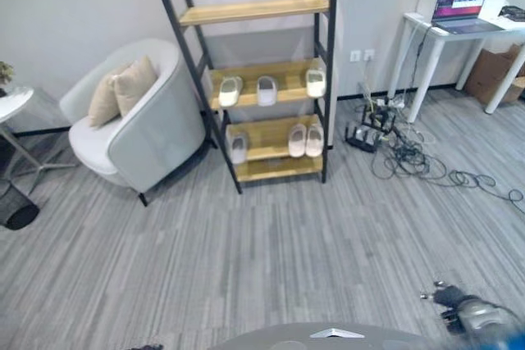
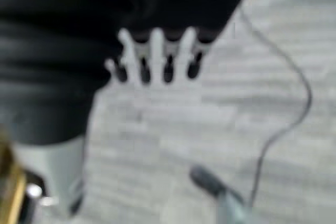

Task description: Arrange the slippers neatly on the shoe rack.

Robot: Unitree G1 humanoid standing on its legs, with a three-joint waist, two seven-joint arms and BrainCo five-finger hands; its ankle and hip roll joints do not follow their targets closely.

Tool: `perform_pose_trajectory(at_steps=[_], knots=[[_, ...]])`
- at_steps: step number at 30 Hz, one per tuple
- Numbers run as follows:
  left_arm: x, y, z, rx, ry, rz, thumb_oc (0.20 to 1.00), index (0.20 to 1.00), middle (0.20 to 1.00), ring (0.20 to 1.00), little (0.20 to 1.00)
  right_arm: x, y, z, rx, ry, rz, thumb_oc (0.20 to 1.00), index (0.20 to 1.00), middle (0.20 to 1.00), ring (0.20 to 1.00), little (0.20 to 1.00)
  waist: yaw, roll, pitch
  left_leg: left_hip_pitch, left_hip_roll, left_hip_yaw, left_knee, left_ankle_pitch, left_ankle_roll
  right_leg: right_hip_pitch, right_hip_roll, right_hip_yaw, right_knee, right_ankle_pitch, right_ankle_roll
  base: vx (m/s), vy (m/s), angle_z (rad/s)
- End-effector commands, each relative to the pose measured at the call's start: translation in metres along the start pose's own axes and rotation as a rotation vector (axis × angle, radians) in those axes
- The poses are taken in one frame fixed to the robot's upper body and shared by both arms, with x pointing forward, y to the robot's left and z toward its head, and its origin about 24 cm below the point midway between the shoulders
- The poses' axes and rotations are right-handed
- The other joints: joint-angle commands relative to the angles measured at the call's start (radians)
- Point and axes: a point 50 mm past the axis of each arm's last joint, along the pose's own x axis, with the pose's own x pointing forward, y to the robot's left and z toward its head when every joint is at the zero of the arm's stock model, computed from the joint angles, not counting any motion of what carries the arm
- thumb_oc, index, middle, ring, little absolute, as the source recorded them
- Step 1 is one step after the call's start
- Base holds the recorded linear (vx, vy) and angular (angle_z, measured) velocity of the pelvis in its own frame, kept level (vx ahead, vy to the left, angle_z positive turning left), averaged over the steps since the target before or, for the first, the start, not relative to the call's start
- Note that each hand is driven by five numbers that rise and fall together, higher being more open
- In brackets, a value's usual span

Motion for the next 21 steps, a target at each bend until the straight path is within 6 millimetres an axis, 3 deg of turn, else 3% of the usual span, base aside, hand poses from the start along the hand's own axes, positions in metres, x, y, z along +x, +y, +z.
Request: perform_pose_trajectory(at_steps=[1,6,11,13,14,15,17,18,20,21], knots=[[0.0,0.0,0.008,-0.004,0.013,0.018,1.0,1.0,1.0,1.0,1.0,0.001,-0.002,0.006,-0.054,-0.01,-0.022,1.0,1.0,1.0,1.0,1.0,-0.012,-0.005,0.057,-0.042,-0.035,-0.019,0.012,-0.009,0.038,0.086,-0.038,-0.027,0.01,-0.181,0.045,0.04,-0.035,0.09],[0.001,-0.016,0.012,-0.008,-0.001,-0.02,1.0,1.0,1.0,1.0,1.0,-0.001,0.01,-0.012,0.012,0.033,0.0,1.0,1.0,1.0,1.0,1.0,-0.012,-0.003,0.072,-0.052,-0.033,-0.031,0.012,-0.002,0.034,0.08,-0.034,-0.035,0.01,-0.184,0.041,0.03,-0.05,0.11],[0.002,-0.038,0.027,0.028,-0.066,-0.086,1.0,1.0,1.0,1.0,1.0,0.0,0.027,-0.01,0.162,-0.011,0.045,1.0,1.0,1.0,1.0,1.0,-0.025,-0.002,0.12,-0.074,-0.021,-0.036,0.02,0.006,0.035,0.048,-0.025,-0.012,0.041,-0.193,0.024,0.01,-0.056,-0.01],[0.001,-0.041,0.032,0.06,-0.097,-0.082,1.0,1.0,1.0,1.0,1.0,-0.001,0.027,-0.011,0.178,-0.015,0.041,1.0,1.0,1.0,1.0,1.0,-0.03,-0.01,0.156,-0.148,-0.019,-0.025,0.165,-0.038,0.034,0.025,-0.034,-0.008,0.082,-0.217,0.01,-0.05,-0.094,-0.01],[0.001,-0.034,0.045,0.113,-0.164,-0.024,1.0,1.0,1.0,1.0,1.0,-0.001,0.025,-0.012,0.197,-0.023,0.029,1.0,1.0,1.0,1.0,1.0,-0.022,-0.023,0.193,-0.238,-0.024,-0.005,0.325,-0.028,0.011,0.029,-0.045,-0.017,0.094,-0.229,-0.006,-0.04,-0.1,0.01],[0.001,-0.034,0.045,0.113,-0.164,-0.023,1.0,1.0,1.0,1.0,1.0,-0.001,0.025,-0.012,0.198,-0.023,0.029,1.0,1.0,1.0,1.0,1.0,-0.024,-0.021,0.19,-0.247,-0.022,-0.008,0.335,-0.033,0.01,0.025,-0.043,-0.019,0.095,-0.229,-0.007,0.0,-0.112,0.07],[-0.001,-0.024,0.062,0.132,-0.221,0.046,1.0,1.0,1.0,1.0,1.0,-0.001,0.018,-0.01,0.188,-0.027,0.003,1.0,1.0,1.0,1.0,1.0,-0.009,-0.029,0.234,-0.35,0.0,0.017,0.482,0.039,-0.008,0.038,-0.046,-0.045,0.089,-0.246,-0.02,0.04,-0.063,0.17],[-0.001,-0.022,0.066,0.132,-0.232,0.056,1.0,1.0,1.0,1.0,1.0,-0.001,0.018,-0.012,0.179,-0.017,-0.006,1.0,1.0,1.0,1.0,1.0,-0.002,-0.029,0.24,-0.389,0.014,0.041,0.484,0.044,-0.008,0.048,-0.044,-0.061,0.081,-0.258,-0.018,0.15,-0.009,0.27],[-0.001,-0.026,0.065,0.136,-0.234,0.046,1.0,1.0,1.0,1.0,1.0,-0.002,0.022,-0.02,0.152,0.021,-0.002,1.0,1.0,1.0,1.0,1.0,0.026,-0.03,0.23,-0.428,0.019,0.091,0.367,0.025,0.01,0.086,-0.041,-0.074,0.061,-0.281,-0.002,0.42,0.13,0.47],[-0.001,-0.03,0.063,0.173,-0.23,0.037,1.0,1.0,1.0,1.0,1.0,-0.001,0.036,-0.018,0.104,0.022,0.042,1.0,1.0,1.0,1.0,1.0,0.061,-0.035,0.219,-0.453,0.014,0.085,0.211,0.085,0.001,0.125,-0.037,-0.074,0.055,-0.304,0.015,0.6,0.234,0.32]])
